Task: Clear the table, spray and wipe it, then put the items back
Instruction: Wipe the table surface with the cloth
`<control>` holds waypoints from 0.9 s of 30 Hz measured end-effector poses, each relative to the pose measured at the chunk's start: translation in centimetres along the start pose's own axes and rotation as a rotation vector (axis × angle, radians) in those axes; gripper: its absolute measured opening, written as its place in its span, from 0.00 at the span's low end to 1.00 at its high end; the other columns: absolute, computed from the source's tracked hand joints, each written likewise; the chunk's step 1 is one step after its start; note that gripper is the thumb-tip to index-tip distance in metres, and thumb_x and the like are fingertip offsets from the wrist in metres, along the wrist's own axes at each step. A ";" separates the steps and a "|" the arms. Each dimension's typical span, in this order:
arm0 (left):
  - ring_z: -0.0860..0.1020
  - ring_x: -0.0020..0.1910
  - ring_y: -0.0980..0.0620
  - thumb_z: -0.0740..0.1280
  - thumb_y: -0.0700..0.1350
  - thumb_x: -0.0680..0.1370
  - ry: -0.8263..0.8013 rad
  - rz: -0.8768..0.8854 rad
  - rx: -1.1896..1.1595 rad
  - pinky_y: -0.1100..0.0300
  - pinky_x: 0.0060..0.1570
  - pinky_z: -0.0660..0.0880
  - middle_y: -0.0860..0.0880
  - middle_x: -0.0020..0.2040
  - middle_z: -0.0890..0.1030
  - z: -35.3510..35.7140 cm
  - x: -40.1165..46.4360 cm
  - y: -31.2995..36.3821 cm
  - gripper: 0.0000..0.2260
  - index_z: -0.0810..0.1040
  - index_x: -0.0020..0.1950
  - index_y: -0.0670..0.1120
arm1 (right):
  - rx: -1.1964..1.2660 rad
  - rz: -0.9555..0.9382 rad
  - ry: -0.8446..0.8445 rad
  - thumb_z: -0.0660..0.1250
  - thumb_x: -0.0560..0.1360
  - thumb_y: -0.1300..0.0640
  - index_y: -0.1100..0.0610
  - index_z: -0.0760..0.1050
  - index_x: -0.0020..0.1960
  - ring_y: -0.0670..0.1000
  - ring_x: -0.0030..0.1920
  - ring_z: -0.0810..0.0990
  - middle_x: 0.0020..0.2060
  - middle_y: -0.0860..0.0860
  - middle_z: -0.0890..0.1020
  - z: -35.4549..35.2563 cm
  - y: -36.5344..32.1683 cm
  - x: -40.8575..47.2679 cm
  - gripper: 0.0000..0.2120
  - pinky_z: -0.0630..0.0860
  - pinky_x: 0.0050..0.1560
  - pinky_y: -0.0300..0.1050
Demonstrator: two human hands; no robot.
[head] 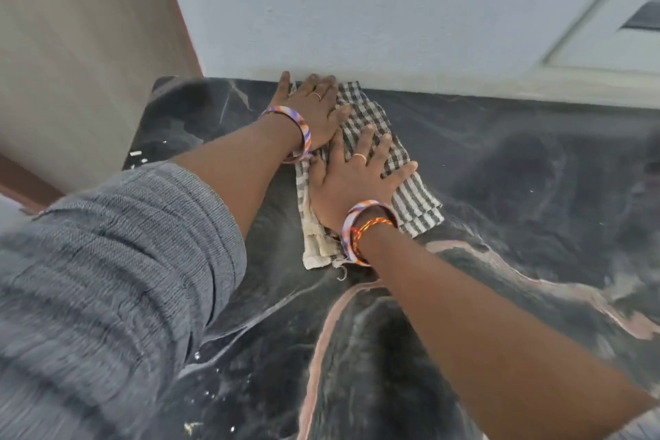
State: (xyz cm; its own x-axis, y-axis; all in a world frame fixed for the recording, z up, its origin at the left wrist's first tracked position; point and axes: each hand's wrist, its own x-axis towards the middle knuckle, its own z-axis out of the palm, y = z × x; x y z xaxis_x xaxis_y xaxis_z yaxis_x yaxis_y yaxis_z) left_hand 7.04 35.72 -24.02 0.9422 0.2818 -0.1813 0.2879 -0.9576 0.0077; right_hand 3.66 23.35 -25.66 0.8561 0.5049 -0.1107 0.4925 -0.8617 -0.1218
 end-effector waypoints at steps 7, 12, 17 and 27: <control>0.47 0.78 0.47 0.41 0.57 0.81 0.035 -0.214 -0.006 0.46 0.75 0.42 0.46 0.79 0.49 1.5 -5.0 -7.4 0.28 0.48 0.77 0.43 | -0.081 -0.427 -0.047 0.44 0.79 0.43 0.44 0.47 0.76 0.57 0.77 0.41 0.77 0.52 0.46 -0.7 -2.2 2.4 0.25 0.38 0.69 0.73; 0.51 0.77 0.44 0.43 0.56 0.81 0.055 -0.483 -0.061 0.47 0.75 0.47 0.42 0.78 0.52 2.0 -7.5 -12.1 0.28 0.49 0.76 0.40 | -0.101 -0.616 -0.057 0.43 0.80 0.43 0.41 0.44 0.75 0.55 0.77 0.42 0.77 0.49 0.47 -0.1 -7.6 4.7 0.24 0.39 0.70 0.71; 0.65 0.70 0.35 0.45 0.52 0.82 0.004 -0.724 -0.276 0.45 0.70 0.59 0.32 0.70 0.65 1.8 -8.3 -14.8 0.27 0.60 0.70 0.32 | -0.111 -0.735 -0.074 0.43 0.80 0.43 0.38 0.42 0.74 0.54 0.77 0.44 0.77 0.47 0.48 0.1 -11.2 6.6 0.24 0.40 0.71 0.69; 0.70 0.65 0.33 0.46 0.42 0.83 0.034 -0.717 -0.386 0.42 0.66 0.67 0.32 0.66 0.70 1.7 -15.0 -11.1 0.19 0.65 0.69 0.34 | -0.126 -0.823 -0.074 0.47 0.79 0.41 0.47 0.44 0.76 0.50 0.77 0.45 0.77 0.45 0.50 -0.1 -10.5 3.5 0.29 0.39 0.73 0.66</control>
State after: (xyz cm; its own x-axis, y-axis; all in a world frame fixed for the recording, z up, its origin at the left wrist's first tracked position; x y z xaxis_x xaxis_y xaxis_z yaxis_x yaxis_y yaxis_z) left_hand -10.56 42.06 -23.05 0.5094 0.8261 -0.2409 0.8559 -0.4576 0.2408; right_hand 1.51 34.17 -24.72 0.2047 0.9737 -0.0998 0.9736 -0.2130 -0.0816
